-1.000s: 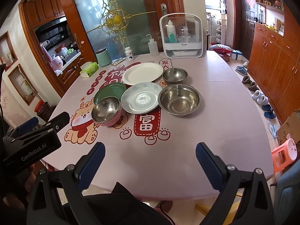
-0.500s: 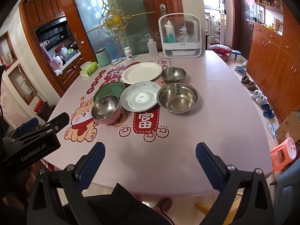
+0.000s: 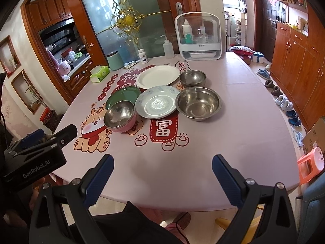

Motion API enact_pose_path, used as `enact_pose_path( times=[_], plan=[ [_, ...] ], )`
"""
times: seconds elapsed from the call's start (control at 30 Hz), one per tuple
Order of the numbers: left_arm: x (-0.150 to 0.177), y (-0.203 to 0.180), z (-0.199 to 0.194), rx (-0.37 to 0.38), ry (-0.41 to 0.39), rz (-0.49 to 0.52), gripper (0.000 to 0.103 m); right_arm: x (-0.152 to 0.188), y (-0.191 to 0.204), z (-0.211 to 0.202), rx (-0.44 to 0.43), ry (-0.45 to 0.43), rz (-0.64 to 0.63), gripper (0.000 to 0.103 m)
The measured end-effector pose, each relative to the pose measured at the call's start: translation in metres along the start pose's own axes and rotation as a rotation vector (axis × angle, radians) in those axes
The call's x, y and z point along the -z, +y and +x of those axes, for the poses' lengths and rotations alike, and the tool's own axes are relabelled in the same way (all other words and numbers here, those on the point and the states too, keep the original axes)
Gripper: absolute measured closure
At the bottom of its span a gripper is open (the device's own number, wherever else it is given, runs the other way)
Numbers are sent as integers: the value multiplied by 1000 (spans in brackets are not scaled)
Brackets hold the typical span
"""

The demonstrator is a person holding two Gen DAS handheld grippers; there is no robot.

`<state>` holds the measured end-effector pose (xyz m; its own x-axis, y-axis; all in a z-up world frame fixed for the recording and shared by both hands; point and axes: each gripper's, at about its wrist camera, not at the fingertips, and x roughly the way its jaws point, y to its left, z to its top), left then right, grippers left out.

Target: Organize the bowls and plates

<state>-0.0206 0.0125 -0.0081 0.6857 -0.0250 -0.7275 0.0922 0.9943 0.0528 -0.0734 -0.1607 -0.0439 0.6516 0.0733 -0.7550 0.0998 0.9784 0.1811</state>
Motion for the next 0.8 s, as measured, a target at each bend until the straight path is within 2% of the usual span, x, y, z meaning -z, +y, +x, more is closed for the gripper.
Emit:
enact_pose_path(
  times=[0.37,0.8],
  plan=[
    [-15,22,23,11,37,-8,1,-17,17,23,28,0,28,5],
    [-72,67,67,90,79,24,1,-61,42,52,85,-30,111,5]
  ],
)
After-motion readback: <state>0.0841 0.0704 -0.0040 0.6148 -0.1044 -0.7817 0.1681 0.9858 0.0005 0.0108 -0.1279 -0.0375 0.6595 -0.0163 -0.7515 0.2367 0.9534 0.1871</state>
